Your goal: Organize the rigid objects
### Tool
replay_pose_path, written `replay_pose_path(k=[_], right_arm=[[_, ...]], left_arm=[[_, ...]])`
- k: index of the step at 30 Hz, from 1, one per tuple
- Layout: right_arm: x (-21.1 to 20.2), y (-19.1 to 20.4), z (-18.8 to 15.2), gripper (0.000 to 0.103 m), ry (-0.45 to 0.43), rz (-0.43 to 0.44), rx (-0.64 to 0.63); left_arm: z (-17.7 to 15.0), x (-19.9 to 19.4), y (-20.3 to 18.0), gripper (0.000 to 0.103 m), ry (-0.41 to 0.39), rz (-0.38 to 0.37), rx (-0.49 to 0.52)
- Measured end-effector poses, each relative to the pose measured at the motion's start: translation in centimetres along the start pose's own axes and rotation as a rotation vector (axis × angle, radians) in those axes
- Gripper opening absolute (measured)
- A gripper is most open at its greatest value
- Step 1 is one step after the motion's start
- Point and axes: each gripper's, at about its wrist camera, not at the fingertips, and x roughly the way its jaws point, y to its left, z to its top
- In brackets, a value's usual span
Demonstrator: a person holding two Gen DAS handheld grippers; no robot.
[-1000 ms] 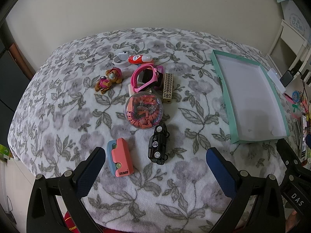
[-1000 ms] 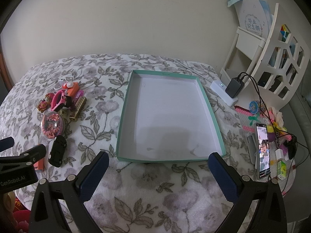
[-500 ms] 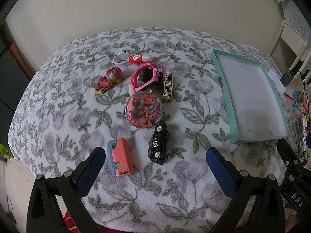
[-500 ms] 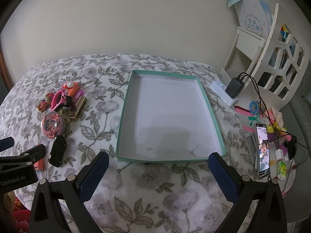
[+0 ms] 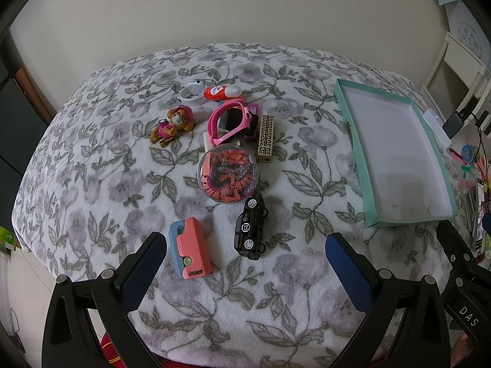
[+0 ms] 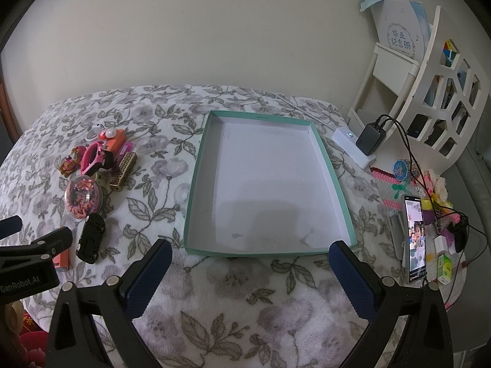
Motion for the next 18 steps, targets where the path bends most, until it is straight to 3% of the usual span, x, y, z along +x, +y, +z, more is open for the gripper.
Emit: replay_pose_path(k=[9, 18], right_arm=[[-0.4, 0.7, 0.2, 0.103, -0.011, 0.020, 0.001], [-3.8, 2.6, 6.8, 0.103, -0.142, 0.110, -0.012]], left_arm=[[0.6, 0.4, 0.9, 0.103, 0.020, 0.007, -0.016], [5.1, 0.5, 5.6, 0.103, 0.049, 0.025, -0.200]])
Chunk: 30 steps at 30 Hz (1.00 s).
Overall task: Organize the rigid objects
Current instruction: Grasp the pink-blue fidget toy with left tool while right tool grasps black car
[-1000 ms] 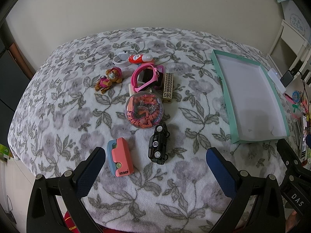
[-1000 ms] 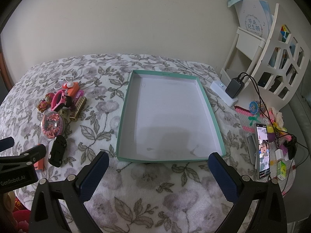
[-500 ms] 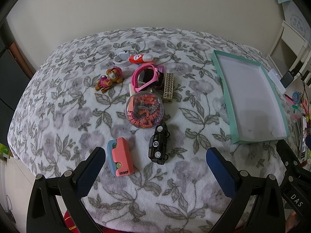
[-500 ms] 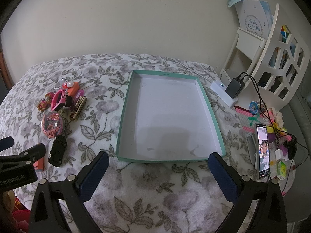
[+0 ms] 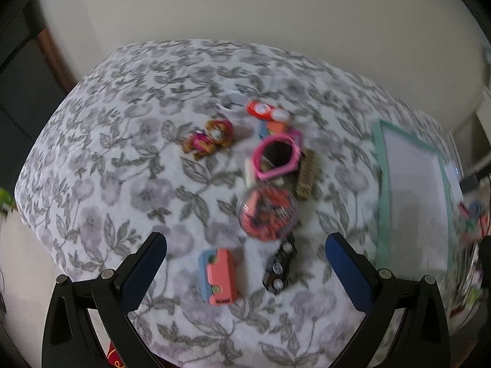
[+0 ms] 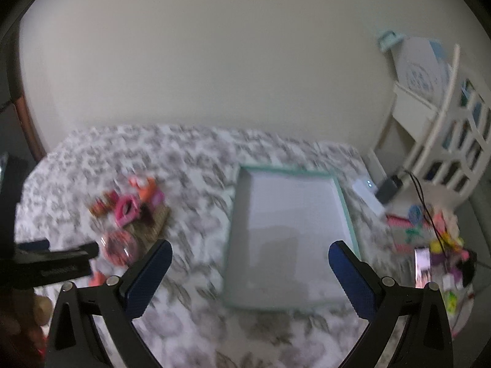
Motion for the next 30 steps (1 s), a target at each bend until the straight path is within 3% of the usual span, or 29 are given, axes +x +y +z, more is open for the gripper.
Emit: replay_pose_path(k=[5, 11, 21, 30], right_arm=[[2.1, 2.6, 2.5, 0.103, 0.018, 0.069, 0.010], [6.8, 5.8, 2.4, 0.102, 0.127, 0.116, -0.005], [11.7, 10.5, -2.3, 0.091, 0.313, 0.246, -0.037], [13.6, 13.7, -5.7, 0.088, 0.436, 0.325, -0.081]], left_arm=[[1.6, 1.7, 2.0, 0.103, 0.017, 0.040, -0.078], [1.3, 4.7, 4.5, 0.103, 0.084, 0.076, -0.132], [-0.5, 7.2, 6.9, 0.103, 0.159, 0.062, -0.194], [-1.6, 9.2, 7.7, 0.103, 0.247, 0.054, -0.236]])
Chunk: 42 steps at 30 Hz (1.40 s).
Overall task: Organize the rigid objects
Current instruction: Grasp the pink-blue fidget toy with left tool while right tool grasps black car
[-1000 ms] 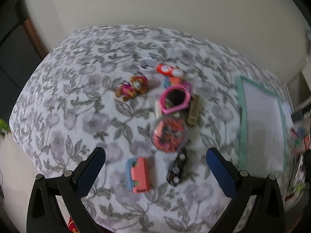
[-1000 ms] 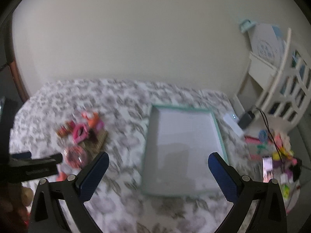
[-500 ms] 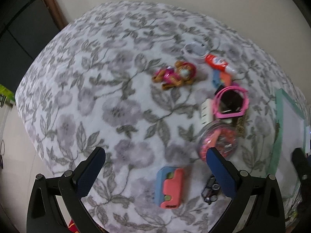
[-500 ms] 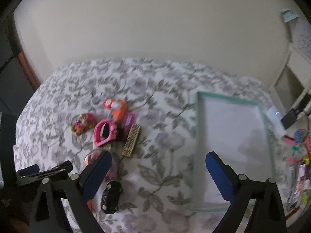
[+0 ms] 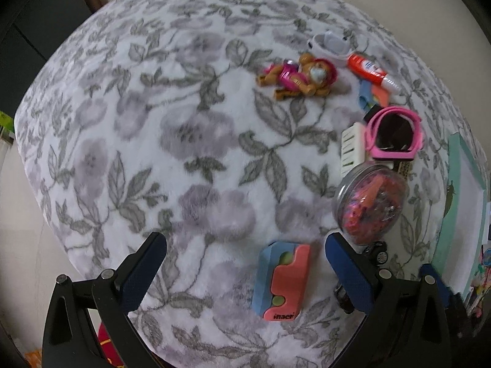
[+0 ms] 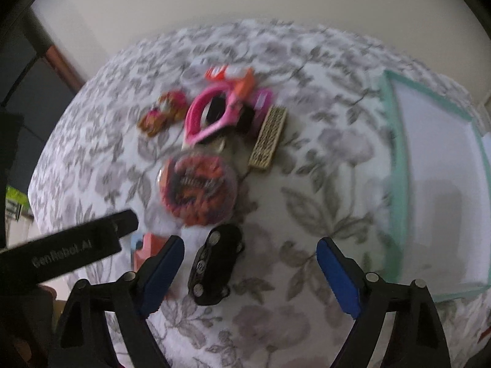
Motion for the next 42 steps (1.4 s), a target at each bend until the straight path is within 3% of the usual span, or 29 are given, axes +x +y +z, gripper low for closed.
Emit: replay_pose_path(k=[11, 17, 25, 29, 32, 33, 37, 39, 42], right_arm=[[3.7, 2.9, -1.4, 0.087, 0.067, -0.050, -0.114], [4.7, 2.6, -1.2, 0.076, 0.068, -0.046, -0.079], [4.5, 0.9, -1.0, 0.050, 0.069, -0.053, -0.055], [3.7, -0.5, -1.2, 0.043, 0.072, -0.036, -0.036], [3.3, -1.6, -1.2, 0.036, 0.074, -0.030, -0.019], [3.2, -2.0, -1.2, 0.035, 0.076, -0.033, -0.014], [2.8, -3.9, -1.1, 0.035, 0.082, -0.051, 0.030], [2.6, -5.1, -1.0, 0.035, 0.083, -0.055, 0.059], [2.3, -6.6, -0.9, 0.035, 0.081, -0.049, 0.093]], left_arm=[[-0.2, 1.3, -0.8, 0.103, 0.026, -0.006, 0.024], [-0.6, 1.9, -2.1, 0.100, 0.048, -0.016, 0.047], [-1.9, 3.3, -4.6, 0.099, 0.063, -0.001, 0.080], [-2.5, 4.0, -5.6, 0.098, 0.069, 0.002, 0.104], [-3.0, 4.4, -6.6, 0.091, 0.078, 0.004, 0.121], [-3.1, 4.6, -7.0, 0.085, 0.083, 0.004, 0.126], [-3.6, 5.5, -8.1, 0.080, 0.115, -0.022, 0.140], [-4.1, 6.3, -8.9, 0.066, 0.129, -0.030, 0.150], [-4.7, 6.9, -9.4, 0.060, 0.117, -0.006, 0.173]])
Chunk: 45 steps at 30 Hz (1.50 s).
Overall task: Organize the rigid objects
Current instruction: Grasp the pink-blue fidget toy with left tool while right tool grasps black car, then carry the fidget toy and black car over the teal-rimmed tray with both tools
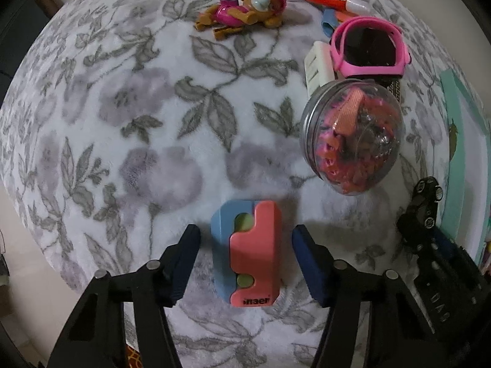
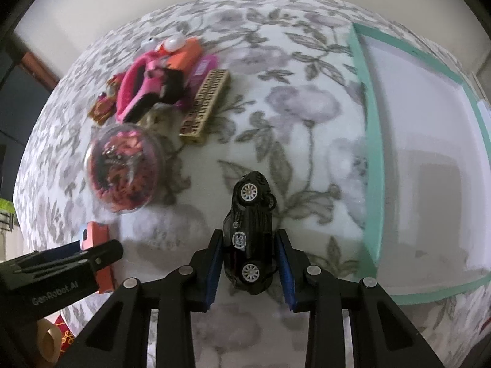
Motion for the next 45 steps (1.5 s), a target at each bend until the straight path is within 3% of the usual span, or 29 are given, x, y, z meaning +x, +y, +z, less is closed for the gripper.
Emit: replay_pose_path(k=[5, 11, 20, 26, 37, 45], right_arm=[[-1.0, -2.7, -0.1, 0.035, 0.002, 0.010, 0.038], [-1.5, -4.1, 0.0, 0.035, -0.003, 0.012, 0.033], [-1.1, -2.2, -0.9, 0.035, -0.014, -0.043, -0.027], [-1.0, -1.6, -1.0, 0.032, -0.007, -0.074, -0.052], [-1.9, -2.8, -0.3, 0.032, 0.005, 0.019, 0.029], [-4.3, -4.6, 1.2, 0.032, -0.042, 0.075, 0.106]], left_arm=[[-0.4, -0.1, -1.0, 0.044, -0.014, 0.010, 0.006], [-0.6, 0.2, -1.9, 0.044, -0.030, -0.012, -0.007], [-0.4, -0.8, -2.3, 0.044, -0.066, -0.011, 0.012], [1.4, -3.8, -0.8, 0.044, -0.082, 0.001, -0.005], [1.3, -7.8, 0.7, 0.044, -0.129, 0.022, -0.033], [2.9, -12.2, 1.0, 0.044, -0.199, -0.002, -0.051]])
